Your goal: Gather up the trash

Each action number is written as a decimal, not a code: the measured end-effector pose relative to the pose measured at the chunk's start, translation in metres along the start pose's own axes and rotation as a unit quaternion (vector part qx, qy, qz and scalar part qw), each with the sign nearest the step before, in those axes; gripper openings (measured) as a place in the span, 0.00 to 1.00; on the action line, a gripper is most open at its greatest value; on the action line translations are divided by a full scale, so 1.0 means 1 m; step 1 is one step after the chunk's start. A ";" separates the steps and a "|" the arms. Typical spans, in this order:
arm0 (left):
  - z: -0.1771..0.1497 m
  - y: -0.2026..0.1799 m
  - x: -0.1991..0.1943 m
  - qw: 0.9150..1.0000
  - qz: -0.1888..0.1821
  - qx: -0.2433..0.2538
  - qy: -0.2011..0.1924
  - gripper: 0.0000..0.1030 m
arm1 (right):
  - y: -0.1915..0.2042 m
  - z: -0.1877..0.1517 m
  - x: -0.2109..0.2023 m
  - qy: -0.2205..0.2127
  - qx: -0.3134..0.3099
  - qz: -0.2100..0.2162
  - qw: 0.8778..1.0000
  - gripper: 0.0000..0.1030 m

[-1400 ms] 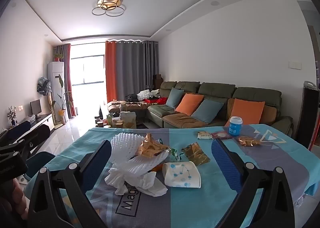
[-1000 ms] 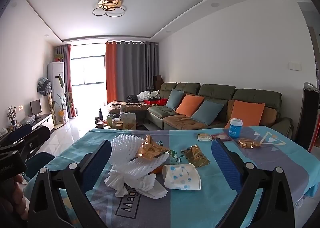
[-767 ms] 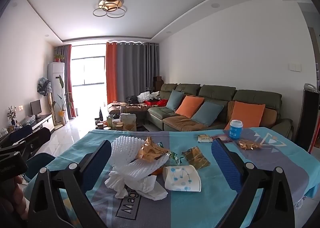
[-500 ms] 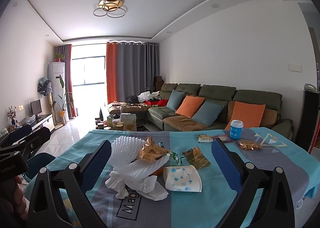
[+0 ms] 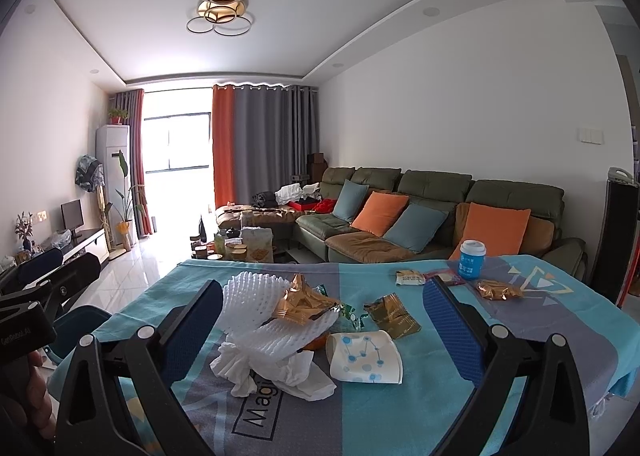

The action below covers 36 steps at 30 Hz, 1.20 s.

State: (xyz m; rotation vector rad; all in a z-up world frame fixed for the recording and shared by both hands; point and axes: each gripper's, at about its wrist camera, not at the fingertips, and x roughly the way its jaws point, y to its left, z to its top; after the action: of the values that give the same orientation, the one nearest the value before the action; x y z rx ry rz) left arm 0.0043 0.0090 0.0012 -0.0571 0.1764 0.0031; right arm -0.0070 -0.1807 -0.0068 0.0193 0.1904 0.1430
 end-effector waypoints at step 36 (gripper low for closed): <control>-0.002 0.002 0.000 1.000 0.001 0.000 0.000 0.95 | 0.001 -0.001 0.000 0.008 -0.004 -0.001 1.000 0.94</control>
State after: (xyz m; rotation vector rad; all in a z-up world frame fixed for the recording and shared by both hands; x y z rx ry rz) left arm 0.0035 0.0107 -0.0011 -0.0575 0.1758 0.0058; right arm -0.0072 -0.1795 -0.0076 0.0108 0.2063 0.1424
